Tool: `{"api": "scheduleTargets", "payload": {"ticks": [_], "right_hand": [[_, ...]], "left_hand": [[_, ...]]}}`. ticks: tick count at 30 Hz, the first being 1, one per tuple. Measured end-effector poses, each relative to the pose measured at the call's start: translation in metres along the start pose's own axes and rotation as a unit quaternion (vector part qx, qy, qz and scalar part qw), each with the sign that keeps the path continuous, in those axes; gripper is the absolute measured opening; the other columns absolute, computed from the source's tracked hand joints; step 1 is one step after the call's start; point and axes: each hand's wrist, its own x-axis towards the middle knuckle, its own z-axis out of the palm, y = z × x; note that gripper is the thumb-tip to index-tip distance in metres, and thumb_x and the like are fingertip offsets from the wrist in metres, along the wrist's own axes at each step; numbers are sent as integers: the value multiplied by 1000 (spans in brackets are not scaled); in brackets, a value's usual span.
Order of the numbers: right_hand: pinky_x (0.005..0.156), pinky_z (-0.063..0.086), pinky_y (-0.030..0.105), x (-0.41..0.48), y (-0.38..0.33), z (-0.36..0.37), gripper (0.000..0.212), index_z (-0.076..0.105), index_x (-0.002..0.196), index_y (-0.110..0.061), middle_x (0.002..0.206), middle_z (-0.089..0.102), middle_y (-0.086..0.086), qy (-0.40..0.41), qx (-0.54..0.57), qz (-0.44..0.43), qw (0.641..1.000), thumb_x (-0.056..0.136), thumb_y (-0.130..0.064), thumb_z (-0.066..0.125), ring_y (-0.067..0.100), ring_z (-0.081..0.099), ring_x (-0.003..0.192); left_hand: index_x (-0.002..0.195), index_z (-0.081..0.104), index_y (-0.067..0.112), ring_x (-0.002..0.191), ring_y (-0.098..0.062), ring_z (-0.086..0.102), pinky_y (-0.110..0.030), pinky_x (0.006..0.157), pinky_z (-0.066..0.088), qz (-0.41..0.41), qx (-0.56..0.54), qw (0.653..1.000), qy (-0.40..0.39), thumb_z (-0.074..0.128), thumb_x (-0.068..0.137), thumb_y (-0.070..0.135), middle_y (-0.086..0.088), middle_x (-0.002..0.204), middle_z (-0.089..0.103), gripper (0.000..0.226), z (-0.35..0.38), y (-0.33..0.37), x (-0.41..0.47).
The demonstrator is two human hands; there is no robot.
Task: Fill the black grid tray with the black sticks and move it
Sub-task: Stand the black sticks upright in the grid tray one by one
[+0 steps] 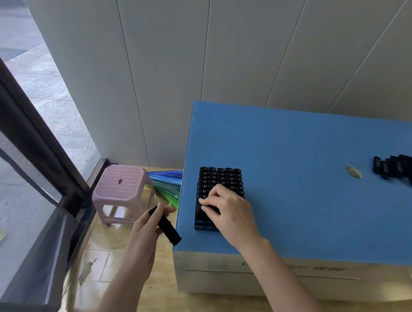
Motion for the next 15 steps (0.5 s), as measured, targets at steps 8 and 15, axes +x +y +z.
{"api": "scheduleTargets", "payload": {"ticks": [8,15], "right_hand": [[57,37,8,-18,-11,-2,22,66,109,-21,92,56,-12,18,178,123,976,93,-28,52,3,48,57],[62,51,17,-39,-22,-11,16,67,101,-18,83,70,0,-40,467,311,827,86,-13,63,10,67,67]], "left_hand": [[93,67,1,63,-16,50,-21,63,50,-7,-39,999,-33,51,91,21,-9,72,57,25,1,-2,4],[87,71,6,69,-15,60,-20,65,54,25,32,991,-125,64,77,21,-10,73,65,19,15,-12,1]]}}
